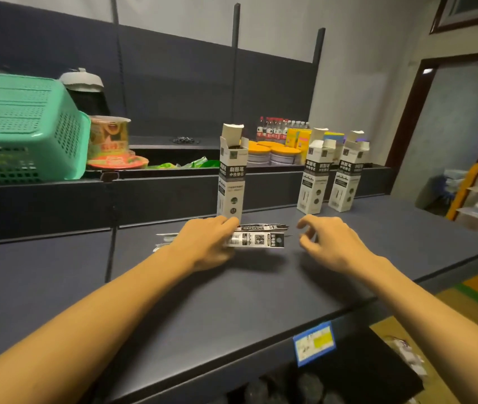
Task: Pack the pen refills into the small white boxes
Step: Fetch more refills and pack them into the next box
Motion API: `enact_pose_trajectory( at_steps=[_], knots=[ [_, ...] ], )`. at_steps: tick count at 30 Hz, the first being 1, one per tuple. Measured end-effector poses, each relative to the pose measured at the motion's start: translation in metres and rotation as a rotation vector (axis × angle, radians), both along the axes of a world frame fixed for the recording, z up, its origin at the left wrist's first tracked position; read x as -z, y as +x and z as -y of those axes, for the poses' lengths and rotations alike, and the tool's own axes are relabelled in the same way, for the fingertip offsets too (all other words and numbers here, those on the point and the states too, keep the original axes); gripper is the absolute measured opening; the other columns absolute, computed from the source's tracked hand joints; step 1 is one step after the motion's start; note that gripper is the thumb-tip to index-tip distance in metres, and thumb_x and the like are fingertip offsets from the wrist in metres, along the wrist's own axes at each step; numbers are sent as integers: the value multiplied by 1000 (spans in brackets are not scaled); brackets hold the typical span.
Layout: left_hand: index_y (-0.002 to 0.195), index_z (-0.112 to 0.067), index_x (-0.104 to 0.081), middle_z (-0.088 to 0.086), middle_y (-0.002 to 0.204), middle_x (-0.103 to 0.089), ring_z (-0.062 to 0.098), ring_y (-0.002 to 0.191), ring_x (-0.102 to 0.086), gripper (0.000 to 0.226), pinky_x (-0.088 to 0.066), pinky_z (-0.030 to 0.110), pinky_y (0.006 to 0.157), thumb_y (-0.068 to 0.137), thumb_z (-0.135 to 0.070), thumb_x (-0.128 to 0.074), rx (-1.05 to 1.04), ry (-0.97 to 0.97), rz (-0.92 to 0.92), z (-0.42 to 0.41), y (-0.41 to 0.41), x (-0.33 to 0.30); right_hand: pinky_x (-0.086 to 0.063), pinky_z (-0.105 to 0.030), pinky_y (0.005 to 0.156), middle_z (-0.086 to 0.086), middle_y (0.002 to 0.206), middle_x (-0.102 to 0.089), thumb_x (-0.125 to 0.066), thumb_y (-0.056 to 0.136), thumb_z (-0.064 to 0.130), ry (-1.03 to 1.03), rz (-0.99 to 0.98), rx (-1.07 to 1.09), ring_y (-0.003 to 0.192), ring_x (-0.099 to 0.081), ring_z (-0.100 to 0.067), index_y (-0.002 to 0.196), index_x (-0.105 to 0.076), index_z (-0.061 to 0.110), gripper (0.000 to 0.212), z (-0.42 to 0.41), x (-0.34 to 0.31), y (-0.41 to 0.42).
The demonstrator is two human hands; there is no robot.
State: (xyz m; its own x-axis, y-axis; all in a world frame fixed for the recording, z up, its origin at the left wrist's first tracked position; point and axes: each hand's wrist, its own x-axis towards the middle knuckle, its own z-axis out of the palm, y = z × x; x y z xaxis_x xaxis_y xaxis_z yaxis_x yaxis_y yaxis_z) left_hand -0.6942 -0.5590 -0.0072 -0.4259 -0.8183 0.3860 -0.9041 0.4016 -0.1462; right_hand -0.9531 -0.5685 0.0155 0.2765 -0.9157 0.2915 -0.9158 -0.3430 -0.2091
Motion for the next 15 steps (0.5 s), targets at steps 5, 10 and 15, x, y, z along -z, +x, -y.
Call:
enact_pose_trajectory(
  at_steps=[5,10,15],
  knots=[
    [106,-19,-46,2,107,-61,27,95,-59,35,-49,38,74,83,-44,-55,-100,18,-5,20,-33,2,-54,-39,82,3,101,-70,-56,92,29,-51,27,-122,90,-63,-21,117,-59,22,26,54,2,-25],
    [100,-22,-46,0,102,-64,24,93,-57,32,-43,36,80,81,-47,-52,-201,103,-30,30,-64,8,-55,-39,80,6,96,-68,-55,94,29,-40,72,-264,88,-62,-17,115,-60,23,23,99,2,-42],
    [104,-23,-51,-2,104,-62,21,92,-55,33,-43,34,79,81,-47,-55,-280,101,-107,18,-86,7,-56,-43,80,6,90,-64,-56,93,22,-88,238,-390,86,-62,-18,115,-63,20,23,129,9,-46]
  ],
)
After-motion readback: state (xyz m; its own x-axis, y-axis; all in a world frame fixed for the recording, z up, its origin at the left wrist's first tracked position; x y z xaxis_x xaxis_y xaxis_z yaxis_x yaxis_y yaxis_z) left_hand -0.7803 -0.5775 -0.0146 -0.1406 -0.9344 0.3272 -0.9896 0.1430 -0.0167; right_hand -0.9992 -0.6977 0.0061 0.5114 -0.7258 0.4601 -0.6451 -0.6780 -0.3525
